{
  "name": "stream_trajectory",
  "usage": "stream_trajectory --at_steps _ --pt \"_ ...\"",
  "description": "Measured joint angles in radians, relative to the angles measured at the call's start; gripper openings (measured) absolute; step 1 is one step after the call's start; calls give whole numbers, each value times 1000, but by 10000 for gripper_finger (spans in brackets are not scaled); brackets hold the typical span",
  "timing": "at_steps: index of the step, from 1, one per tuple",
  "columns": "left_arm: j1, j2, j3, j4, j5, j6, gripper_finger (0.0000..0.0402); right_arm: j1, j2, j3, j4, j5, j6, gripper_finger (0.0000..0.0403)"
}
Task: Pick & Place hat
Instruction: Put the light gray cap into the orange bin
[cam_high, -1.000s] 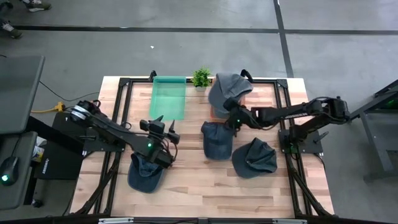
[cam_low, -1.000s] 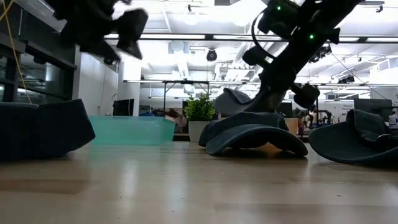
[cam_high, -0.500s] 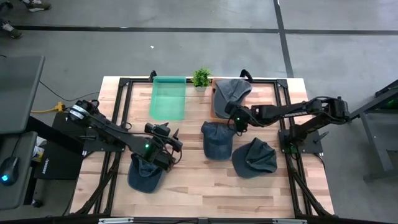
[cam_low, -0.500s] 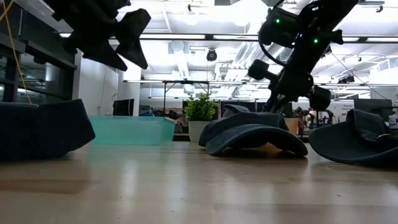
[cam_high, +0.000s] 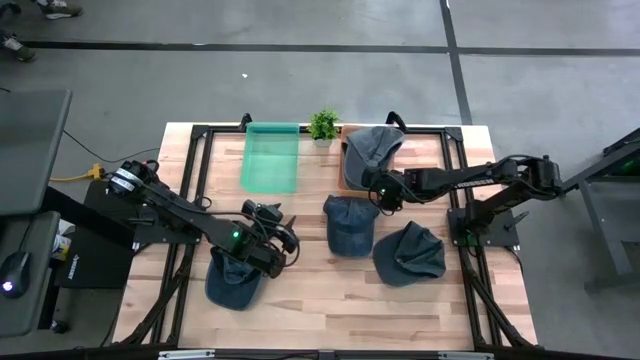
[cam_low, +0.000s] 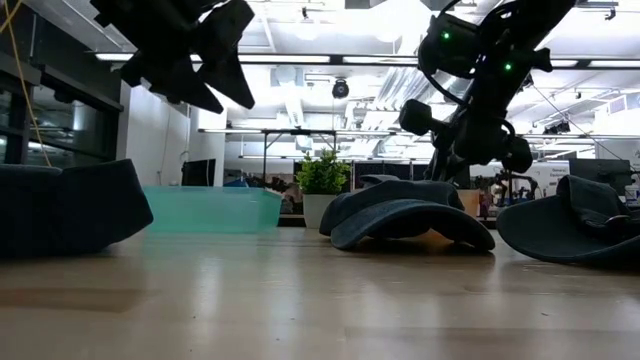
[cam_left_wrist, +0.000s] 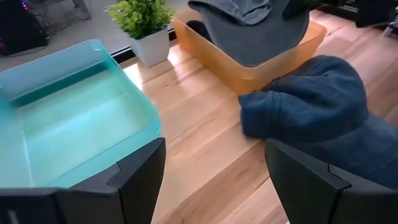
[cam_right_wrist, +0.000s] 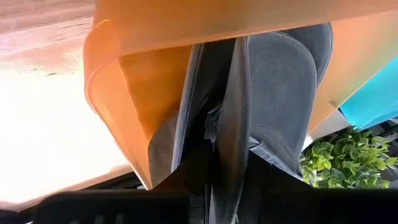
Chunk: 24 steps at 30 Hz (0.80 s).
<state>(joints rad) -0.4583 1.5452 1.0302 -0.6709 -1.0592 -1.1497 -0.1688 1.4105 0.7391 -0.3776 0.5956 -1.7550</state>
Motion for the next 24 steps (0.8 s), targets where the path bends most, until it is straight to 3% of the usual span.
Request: stream_trajectory --at_steps 8,18,24 --pt "0 0 0 40 9 33 270 0 0 0 62 68 47 40" --pt "0 0 0 51 25 46 270 0 0 0 105 34 195 44" --pt "0 0 0 50 24 46 270 -1 0 0 106 44 254 103"
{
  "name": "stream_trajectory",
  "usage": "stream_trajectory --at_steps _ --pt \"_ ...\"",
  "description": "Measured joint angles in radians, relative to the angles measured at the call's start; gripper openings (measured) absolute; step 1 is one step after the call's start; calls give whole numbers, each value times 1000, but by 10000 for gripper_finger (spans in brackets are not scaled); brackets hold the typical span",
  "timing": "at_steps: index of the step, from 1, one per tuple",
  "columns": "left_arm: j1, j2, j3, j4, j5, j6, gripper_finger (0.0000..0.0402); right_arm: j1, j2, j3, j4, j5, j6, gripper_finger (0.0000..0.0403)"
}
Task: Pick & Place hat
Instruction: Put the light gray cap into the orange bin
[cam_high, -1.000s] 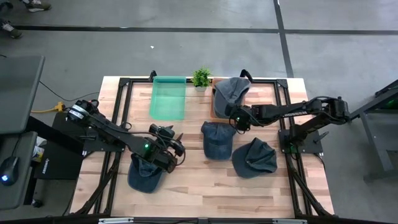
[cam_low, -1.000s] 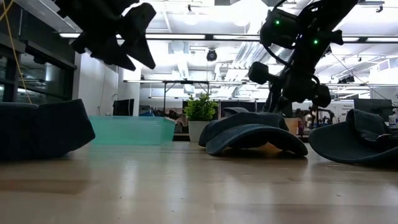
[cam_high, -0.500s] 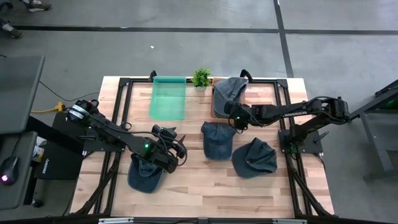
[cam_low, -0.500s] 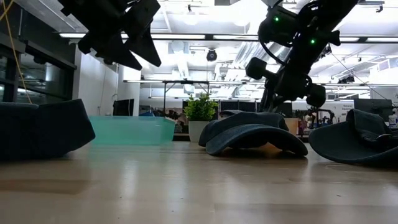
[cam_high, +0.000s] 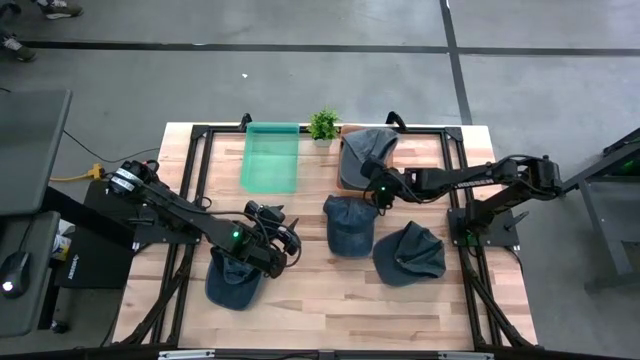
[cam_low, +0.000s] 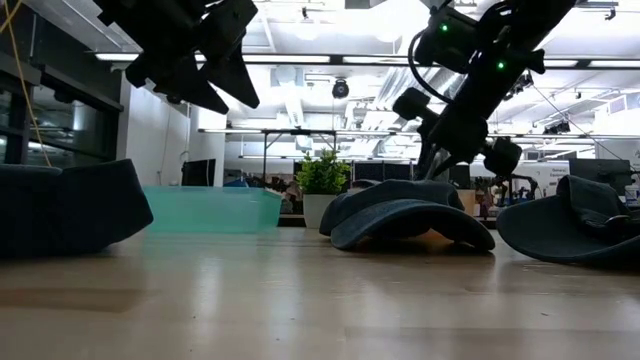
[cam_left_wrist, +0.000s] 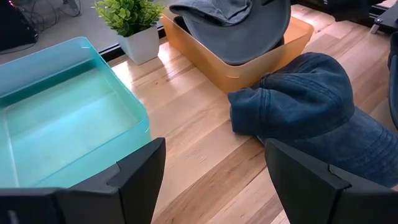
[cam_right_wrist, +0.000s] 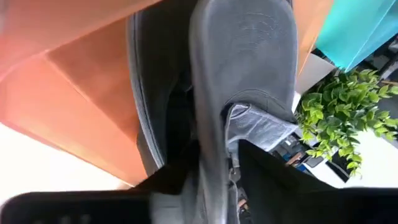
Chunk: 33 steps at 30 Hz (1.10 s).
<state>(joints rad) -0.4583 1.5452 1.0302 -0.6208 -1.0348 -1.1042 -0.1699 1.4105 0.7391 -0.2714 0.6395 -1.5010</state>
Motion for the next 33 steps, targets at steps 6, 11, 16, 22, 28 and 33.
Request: stream_trajectory --at_steps 6,11,16,22,28,33 --pt "0 0 0 -11 5 0 270 13 0 0 26 78 70 192" --pt "0 0 0 -17 5 9 270 56 0 0 86 149 72 240" --pt "0 0 0 -17 5 24 270 120 0 0 114 218 86 252" --pt "0 0 0 -5 5 24 270 179 0 0 117 275 89 252" --pt "0 0 0 5 5 23 270 199 0 0 119 332 89 252" --pt "0 0 1 35 12 24 270 157 0 0 119 432 94 252"
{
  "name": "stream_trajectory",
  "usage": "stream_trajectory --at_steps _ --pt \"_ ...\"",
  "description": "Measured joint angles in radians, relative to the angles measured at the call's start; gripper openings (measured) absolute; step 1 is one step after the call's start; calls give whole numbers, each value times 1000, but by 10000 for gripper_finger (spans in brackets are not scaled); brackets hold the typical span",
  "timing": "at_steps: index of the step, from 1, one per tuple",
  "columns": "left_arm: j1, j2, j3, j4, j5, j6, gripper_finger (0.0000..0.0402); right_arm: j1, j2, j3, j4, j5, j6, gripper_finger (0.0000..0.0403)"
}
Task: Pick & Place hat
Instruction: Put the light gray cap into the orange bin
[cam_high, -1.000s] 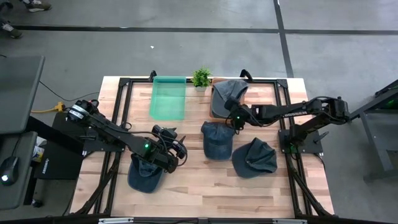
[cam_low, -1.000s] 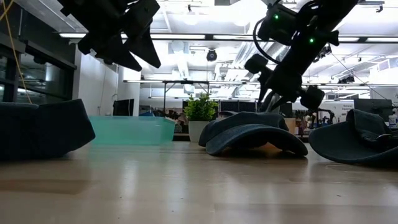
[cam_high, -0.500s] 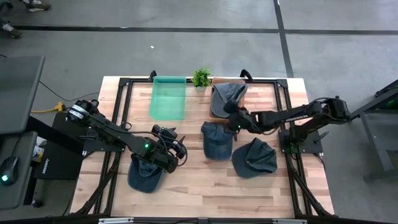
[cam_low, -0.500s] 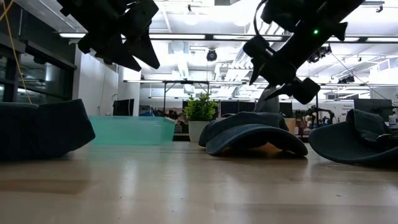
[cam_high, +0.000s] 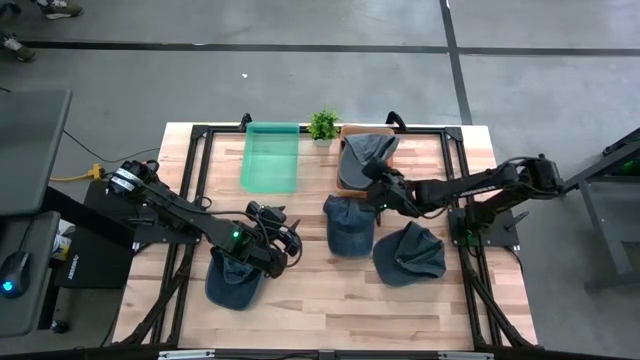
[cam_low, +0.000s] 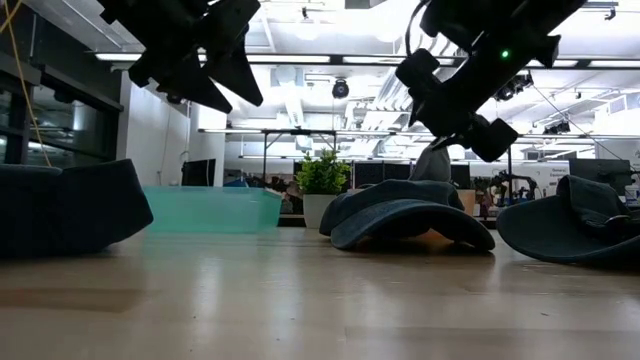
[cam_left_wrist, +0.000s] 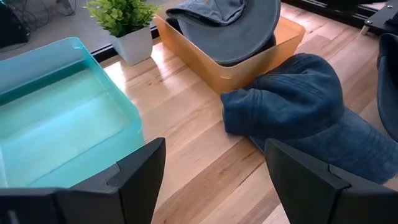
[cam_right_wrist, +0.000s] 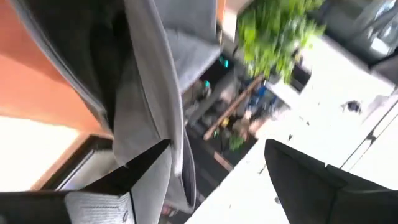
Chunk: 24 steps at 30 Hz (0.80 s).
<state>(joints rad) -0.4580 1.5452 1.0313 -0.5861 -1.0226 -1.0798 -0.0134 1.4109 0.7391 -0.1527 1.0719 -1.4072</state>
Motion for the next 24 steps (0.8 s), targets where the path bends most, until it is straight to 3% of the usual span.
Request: stream_trajectory --at_steps 11,17,24 --pt "0 0 0 2 10 -1 270 -65 0 0 -5 219 161 252" --pt "0 0 0 2 26 -1 270 -73 -10 0 -7 393 366 252" --pt "0 0 0 -15 50 7 270 0 -122 0 -12 411 583 252"
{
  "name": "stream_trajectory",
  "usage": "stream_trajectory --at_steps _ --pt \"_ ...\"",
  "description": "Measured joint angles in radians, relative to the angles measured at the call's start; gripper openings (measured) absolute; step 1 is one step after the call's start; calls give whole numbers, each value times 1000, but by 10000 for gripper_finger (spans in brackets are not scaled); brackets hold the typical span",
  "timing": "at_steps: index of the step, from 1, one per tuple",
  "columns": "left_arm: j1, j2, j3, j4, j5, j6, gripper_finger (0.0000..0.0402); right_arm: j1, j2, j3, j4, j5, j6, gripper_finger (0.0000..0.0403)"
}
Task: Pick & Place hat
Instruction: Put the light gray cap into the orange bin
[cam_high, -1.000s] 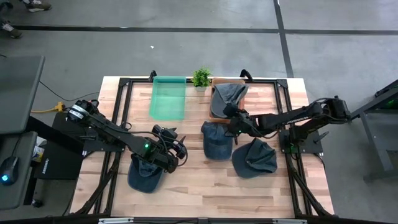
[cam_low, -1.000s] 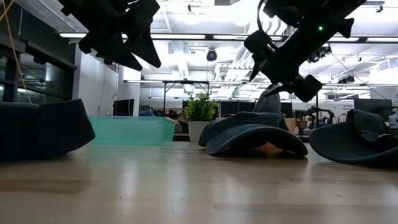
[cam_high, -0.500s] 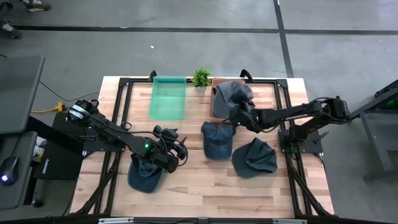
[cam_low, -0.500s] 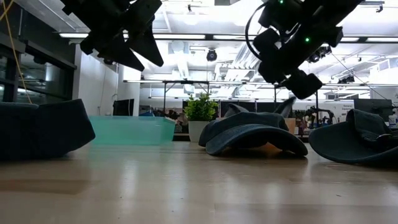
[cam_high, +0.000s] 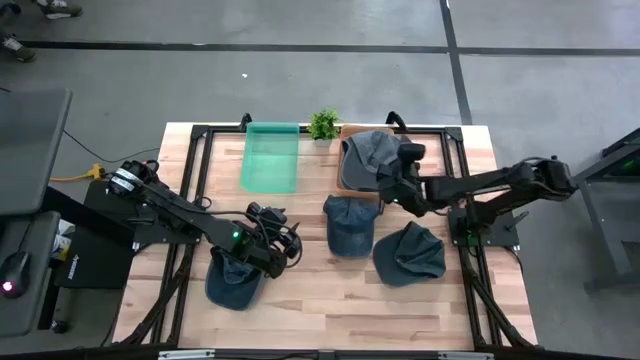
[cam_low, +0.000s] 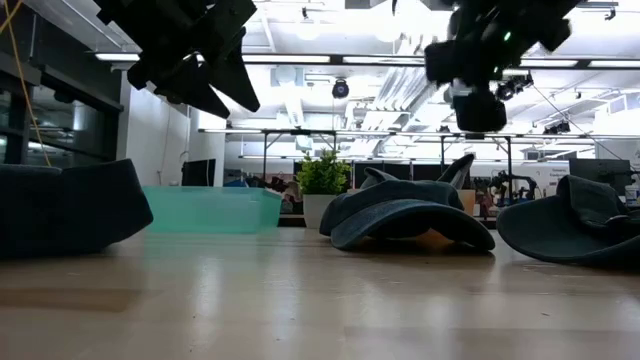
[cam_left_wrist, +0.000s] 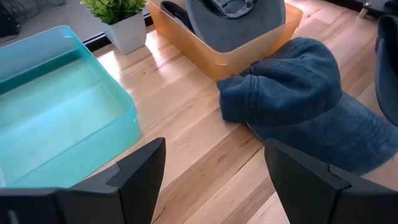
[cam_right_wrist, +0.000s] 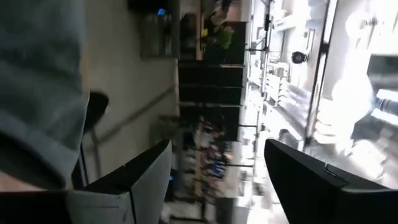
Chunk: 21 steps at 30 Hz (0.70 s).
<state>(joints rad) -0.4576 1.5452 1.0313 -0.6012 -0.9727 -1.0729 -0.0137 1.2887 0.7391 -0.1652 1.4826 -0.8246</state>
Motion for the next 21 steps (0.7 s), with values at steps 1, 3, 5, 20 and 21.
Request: stream_trajectory --at_steps 1,3,5,20,21 --pt "0 0 0 -1 0 0 270 14 -22 0 -1 0 33 252" --pt "0 0 0 2 1 0 270 42 -68 0 -7 -12 111 252" --pt "0 0 0 6 1 1 270 66 -116 0 -15 -38 208 252" --pt "0 -6 0 113 48 116 270 -61 -329 0 -630 -660 1253 228" --pt "0 -6 0 129 48 130 270 -73 -329 0 -662 -677 1262 221"
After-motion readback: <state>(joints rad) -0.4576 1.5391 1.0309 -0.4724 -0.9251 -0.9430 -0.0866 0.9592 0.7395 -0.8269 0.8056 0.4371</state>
